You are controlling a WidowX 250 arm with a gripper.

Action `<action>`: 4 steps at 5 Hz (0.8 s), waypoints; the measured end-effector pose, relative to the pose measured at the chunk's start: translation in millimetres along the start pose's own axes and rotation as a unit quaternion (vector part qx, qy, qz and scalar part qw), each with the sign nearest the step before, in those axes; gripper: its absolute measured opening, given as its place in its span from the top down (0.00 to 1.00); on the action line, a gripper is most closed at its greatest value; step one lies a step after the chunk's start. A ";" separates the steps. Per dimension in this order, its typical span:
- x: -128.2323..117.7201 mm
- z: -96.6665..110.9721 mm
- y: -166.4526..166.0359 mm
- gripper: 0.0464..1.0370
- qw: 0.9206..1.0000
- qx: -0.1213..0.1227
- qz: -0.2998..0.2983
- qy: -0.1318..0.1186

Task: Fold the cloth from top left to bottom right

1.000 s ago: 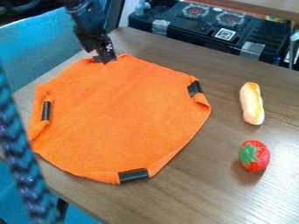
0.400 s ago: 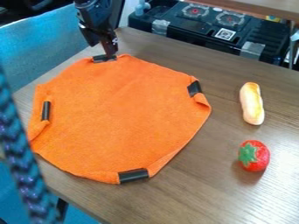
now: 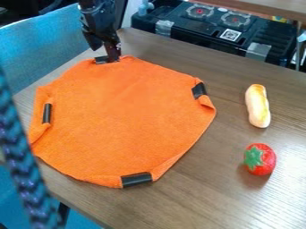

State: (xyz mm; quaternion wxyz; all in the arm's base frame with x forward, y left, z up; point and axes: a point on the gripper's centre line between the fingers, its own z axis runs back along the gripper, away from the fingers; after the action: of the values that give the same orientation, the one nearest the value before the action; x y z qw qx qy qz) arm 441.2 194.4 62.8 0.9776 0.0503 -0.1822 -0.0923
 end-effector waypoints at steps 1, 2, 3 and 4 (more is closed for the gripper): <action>-0.3 -11.5 -9.0 0.09 1.000 -0.003 -0.006 0.014; -2.9 -16.0 -7.2 0.37 0.999 0.004 0.004 0.032; -1.2 -16.6 -7.9 0.66 0.999 0.011 0.002 0.031; -2.0 -18.6 -11.4 0.87 1.000 0.004 0.003 0.027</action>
State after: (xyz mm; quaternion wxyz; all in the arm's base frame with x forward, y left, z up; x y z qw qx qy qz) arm 444.3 184.9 43.3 0.9823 0.0559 -0.1560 -0.0873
